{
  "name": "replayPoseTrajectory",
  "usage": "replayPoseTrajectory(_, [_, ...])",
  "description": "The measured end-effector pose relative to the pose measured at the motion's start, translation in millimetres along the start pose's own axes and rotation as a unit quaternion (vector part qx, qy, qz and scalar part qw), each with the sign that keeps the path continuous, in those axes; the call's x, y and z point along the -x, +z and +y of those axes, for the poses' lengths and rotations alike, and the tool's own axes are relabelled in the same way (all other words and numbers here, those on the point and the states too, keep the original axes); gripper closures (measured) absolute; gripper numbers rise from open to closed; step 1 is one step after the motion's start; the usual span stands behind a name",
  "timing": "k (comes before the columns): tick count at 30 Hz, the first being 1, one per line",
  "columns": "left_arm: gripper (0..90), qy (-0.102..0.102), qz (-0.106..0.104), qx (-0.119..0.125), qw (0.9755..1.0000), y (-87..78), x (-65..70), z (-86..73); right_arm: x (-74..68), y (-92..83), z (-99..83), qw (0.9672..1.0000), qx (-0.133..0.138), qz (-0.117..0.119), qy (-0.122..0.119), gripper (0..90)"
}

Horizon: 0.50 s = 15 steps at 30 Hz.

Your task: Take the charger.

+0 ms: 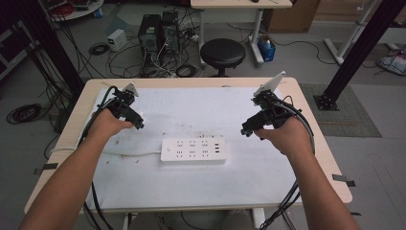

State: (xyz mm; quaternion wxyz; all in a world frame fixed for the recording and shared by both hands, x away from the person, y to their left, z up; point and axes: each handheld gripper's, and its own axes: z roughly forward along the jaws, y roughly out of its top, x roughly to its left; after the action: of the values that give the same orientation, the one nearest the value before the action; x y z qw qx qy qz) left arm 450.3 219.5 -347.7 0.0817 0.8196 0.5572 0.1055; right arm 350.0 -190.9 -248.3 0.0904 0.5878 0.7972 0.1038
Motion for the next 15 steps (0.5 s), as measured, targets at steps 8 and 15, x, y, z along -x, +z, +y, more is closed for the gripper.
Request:
replayPoseTrajectory(8, [14.8, -0.007, 0.006, -0.003, 1.0000, 19.8, -3.8, 8.6, -1.2, -2.7, -3.6, 1.0000, 0.007, 0.000, -0.003, 11.1])
replayPoseTrajectory(15, [14.8, -0.018, 0.008, -0.004, 0.9998, 33.9, -8.4, 16.7, -5.5, -4.3, -8.2, 0.9999, 0.009, 0.002, -0.010, 11.1])
